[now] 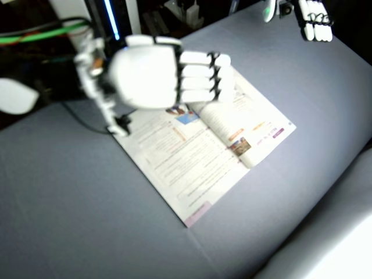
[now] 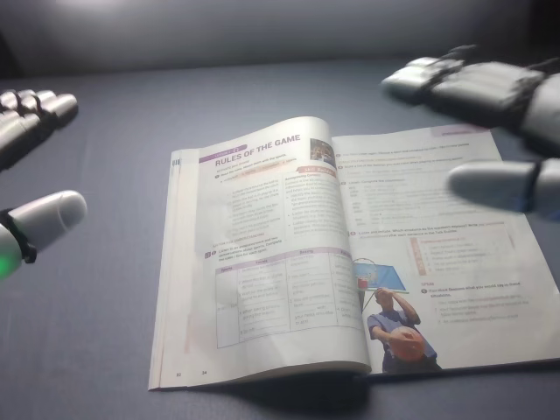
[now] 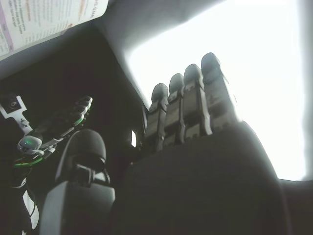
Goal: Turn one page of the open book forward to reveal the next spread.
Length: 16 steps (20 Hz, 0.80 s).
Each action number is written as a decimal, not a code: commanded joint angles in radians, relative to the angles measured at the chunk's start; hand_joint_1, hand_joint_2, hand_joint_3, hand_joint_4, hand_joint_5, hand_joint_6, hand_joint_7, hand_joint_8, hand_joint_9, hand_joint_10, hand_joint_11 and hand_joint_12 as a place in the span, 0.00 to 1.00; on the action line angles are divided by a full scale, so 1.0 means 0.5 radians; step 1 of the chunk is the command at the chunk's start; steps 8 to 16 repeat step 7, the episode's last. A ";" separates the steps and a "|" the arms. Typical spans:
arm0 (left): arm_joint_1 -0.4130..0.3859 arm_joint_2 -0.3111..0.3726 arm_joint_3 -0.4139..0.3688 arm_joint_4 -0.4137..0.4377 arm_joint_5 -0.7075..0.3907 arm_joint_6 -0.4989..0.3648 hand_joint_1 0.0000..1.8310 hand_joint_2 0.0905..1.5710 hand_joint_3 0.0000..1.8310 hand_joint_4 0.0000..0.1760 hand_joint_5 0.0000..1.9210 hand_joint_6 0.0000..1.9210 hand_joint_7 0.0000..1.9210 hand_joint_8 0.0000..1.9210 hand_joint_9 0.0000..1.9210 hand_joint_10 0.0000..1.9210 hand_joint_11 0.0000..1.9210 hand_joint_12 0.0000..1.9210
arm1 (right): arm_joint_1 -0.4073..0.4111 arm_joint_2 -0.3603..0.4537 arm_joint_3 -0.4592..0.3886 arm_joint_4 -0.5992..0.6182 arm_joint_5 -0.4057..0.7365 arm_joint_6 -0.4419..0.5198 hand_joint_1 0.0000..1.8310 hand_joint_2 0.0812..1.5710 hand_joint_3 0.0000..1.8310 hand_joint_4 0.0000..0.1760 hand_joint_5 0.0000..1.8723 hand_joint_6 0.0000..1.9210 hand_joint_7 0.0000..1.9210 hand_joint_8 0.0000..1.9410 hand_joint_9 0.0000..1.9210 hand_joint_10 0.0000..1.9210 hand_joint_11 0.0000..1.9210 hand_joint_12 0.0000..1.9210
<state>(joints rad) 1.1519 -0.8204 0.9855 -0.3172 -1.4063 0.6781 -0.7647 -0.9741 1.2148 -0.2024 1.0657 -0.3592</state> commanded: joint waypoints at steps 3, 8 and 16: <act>-0.013 -0.003 -0.018 0.018 -0.381 -0.036 0.00 0.84 0.00 0.13 0.04 0.00 0.01 0.00 0.00 0.00 0.00 0.00 | -0.121 0.057 -0.031 0.276 0.510 0.001 0.00 0.81 0.00 0.00 0.06 0.00 0.05 0.00 0.04 0.00 0.05 0.03; -0.009 0.001 -0.041 0.053 -0.529 -0.088 0.01 0.89 0.01 0.00 0.02 0.00 0.01 0.00 0.00 0.00 0.00 0.00 | -0.275 0.093 -0.071 0.509 0.825 -0.002 0.04 0.87 0.00 0.00 0.07 0.00 0.07 0.00 0.05 0.00 0.03 0.03; -0.009 0.001 -0.041 0.053 -0.529 -0.088 0.01 0.89 0.01 0.00 0.02 0.00 0.01 0.00 0.00 0.00 0.00 0.00 | -0.275 0.093 -0.071 0.509 0.825 -0.002 0.04 0.87 0.00 0.00 0.07 0.00 0.07 0.00 0.05 0.00 0.03 0.03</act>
